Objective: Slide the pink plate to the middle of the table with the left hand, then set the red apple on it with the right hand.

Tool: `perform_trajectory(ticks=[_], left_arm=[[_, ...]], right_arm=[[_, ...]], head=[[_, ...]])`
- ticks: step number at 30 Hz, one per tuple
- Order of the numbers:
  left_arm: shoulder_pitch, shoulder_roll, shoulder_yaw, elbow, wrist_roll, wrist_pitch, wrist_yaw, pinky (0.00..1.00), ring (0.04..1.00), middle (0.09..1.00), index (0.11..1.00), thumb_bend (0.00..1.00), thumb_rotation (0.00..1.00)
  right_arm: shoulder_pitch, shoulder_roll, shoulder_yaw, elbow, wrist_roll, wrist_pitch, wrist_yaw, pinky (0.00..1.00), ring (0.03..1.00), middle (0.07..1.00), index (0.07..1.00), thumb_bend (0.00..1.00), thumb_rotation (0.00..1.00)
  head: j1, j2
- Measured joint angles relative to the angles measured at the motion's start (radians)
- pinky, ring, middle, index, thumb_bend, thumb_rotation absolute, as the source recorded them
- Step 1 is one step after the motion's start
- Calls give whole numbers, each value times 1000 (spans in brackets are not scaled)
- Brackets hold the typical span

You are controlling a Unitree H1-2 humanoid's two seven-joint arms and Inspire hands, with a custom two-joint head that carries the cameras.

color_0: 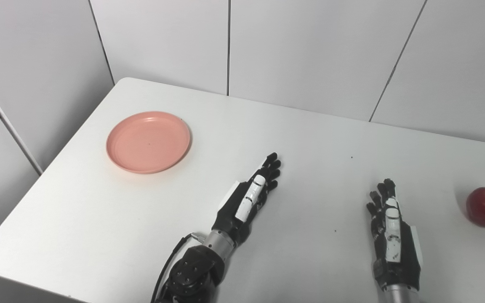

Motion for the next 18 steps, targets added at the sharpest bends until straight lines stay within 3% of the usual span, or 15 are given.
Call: perform_trajectory(ticks=[18], left_arm=[[-1,6,3,-1,20,-5,0,993,995,1000,997,477,1000]], right_arm=[[-7,-3,-5,8,26,-27,6,1000,999,1000,1000,163,1000]], head=[[3,-5]])
